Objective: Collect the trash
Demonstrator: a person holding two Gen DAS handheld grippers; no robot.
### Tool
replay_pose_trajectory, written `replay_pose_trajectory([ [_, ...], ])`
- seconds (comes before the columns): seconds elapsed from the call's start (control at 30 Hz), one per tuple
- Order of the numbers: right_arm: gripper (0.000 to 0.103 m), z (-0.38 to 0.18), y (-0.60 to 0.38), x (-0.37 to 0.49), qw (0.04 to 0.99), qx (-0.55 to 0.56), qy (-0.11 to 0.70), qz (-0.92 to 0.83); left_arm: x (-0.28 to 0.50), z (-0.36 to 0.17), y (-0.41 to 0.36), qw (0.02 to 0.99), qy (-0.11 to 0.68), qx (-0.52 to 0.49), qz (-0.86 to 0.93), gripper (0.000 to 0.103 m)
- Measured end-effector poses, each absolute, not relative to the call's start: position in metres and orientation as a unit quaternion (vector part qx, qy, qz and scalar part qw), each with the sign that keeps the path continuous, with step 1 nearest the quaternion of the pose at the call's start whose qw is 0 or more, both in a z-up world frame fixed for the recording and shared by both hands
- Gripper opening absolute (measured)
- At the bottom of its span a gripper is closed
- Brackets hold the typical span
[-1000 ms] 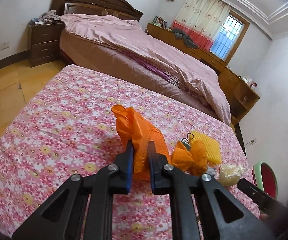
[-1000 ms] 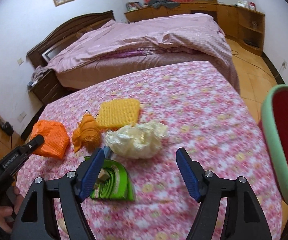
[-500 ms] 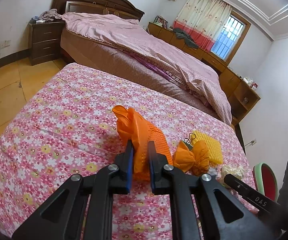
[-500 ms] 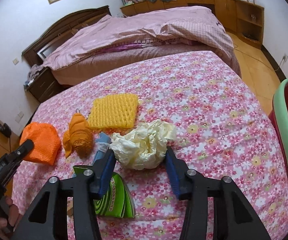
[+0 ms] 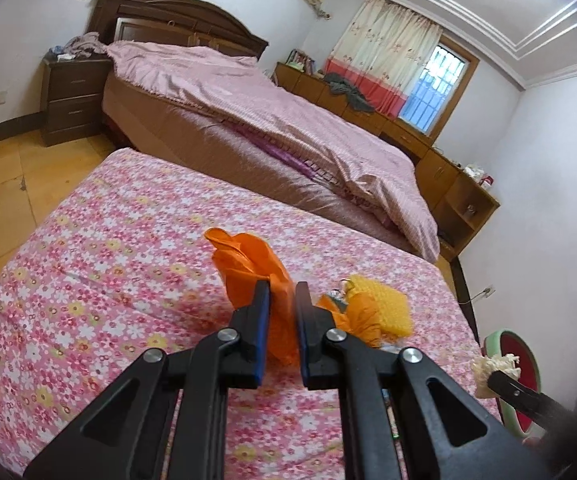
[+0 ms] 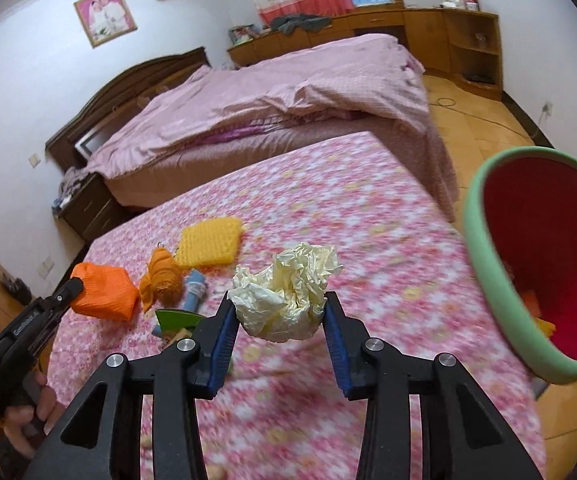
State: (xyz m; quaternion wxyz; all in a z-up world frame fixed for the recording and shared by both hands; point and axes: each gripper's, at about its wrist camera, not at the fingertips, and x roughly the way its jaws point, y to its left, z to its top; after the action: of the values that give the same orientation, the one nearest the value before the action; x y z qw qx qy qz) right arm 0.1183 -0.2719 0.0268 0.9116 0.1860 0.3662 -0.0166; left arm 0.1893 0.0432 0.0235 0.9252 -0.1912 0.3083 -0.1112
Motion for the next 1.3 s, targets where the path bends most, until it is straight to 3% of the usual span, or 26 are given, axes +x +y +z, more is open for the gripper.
replay_pose_trajectory([
  [0.27,0.043,0.042,-0.302,0.074,0.916,0.206,0.343,-0.035,0.170,0.037,0.026,0.924,0.312,-0.185,-0.120,0.002],
  [1.3,0.043,0.072,-0.342,0.003,0.924,0.246,0.293,-0.012,0.073,0.139,-0.062,0.921,0.277,-0.142,-0.235,0.001],
])
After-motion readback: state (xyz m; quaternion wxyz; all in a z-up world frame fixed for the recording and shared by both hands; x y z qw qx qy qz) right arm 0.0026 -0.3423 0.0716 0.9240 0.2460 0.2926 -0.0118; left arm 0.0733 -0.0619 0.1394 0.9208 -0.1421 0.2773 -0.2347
